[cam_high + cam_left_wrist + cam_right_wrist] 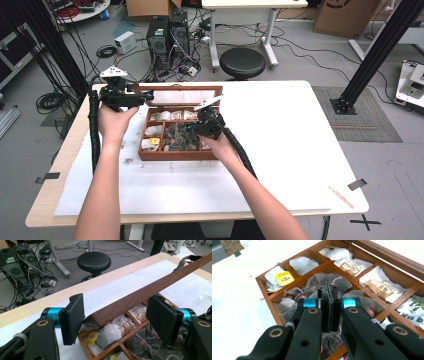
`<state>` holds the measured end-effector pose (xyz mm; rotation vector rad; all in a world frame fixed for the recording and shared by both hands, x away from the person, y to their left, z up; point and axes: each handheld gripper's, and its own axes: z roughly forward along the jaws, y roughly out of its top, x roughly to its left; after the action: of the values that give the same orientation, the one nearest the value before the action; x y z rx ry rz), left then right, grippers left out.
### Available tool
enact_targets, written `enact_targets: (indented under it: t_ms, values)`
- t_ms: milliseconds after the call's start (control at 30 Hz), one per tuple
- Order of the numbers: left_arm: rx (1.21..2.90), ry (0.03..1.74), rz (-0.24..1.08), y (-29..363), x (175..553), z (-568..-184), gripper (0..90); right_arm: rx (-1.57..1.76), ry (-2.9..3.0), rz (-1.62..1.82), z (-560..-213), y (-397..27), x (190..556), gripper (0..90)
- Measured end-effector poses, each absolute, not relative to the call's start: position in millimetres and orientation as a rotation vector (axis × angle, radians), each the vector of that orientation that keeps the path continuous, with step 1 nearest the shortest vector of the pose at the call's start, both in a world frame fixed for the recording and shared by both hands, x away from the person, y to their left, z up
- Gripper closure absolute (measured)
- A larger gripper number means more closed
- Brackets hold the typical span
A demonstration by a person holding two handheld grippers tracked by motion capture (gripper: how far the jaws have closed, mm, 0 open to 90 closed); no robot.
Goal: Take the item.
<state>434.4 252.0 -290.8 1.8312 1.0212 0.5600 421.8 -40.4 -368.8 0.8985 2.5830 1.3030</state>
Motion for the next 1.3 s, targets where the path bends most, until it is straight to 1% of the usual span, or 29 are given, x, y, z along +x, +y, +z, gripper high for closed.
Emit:
enact_targets:
  t_ms: [233,433,700,867,933,1300]
  values:
    - [1.829,1.026,0.559,251.8,435.3,-290.3,31.3,0.861,2.559,1.385,-353.2,-52.3,416.4,90.0]
    - [1.832,1.029,0.563,251.3,435.3,-290.0,31.2,0.834,2.536,1.451,-337.0,-70.6,410.2,90.0]
    - [1.826,1.032,0.567,250.9,435.4,-290.2,31.2,0.818,2.486,1.495,-315.7,-103.0,405.3,90.0]
    - [1.828,1.032,0.568,250.7,435.2,-290.1,31.1,0.842,2.425,1.524,-306.6,-133.9,403.9,90.0]
    - [1.827,1.032,0.568,250.6,435.1,-290.2,31.1,0.851,2.417,1.519,-305.7,-137.8,403.8,90.0]
    - [1.808,1.033,0.581,250.3,435.1,-291.8,31.0,0.94,2.316,1.557,-297.5,-193.4,405.4,90.0]
